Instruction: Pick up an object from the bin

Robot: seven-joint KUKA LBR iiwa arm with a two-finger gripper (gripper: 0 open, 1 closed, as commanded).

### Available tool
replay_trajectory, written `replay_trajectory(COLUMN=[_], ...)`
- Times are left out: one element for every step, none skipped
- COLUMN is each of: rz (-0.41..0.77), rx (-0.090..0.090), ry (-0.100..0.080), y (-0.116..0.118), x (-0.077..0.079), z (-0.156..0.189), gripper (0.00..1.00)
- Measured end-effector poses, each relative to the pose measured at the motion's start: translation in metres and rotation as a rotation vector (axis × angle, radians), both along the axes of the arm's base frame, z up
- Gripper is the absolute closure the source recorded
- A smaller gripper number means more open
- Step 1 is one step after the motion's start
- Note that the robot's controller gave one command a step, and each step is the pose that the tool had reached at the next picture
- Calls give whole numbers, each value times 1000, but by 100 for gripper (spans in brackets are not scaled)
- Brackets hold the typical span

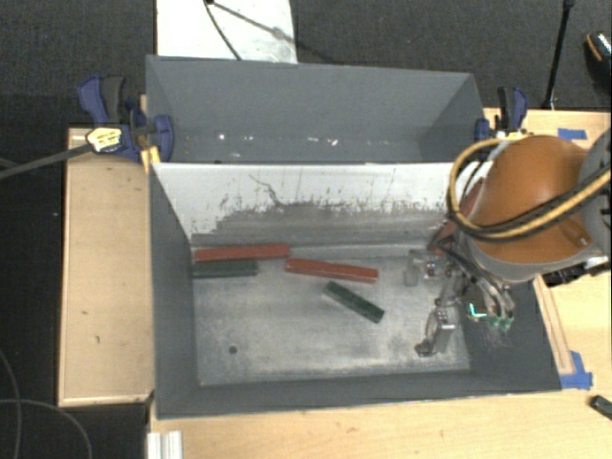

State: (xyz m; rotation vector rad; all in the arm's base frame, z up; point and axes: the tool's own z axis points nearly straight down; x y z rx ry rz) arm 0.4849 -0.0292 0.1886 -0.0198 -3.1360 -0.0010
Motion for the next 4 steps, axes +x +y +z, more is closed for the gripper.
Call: replay_trajectory(rz=[37,-56,-53,354], rx=[-1,1,0,-1], ry=[-7,-2,-4,-15], y=[15,12,11,30], x=[55,46,47,75], z=[-121,-118,-118,33], gripper=[0,0,100,100])
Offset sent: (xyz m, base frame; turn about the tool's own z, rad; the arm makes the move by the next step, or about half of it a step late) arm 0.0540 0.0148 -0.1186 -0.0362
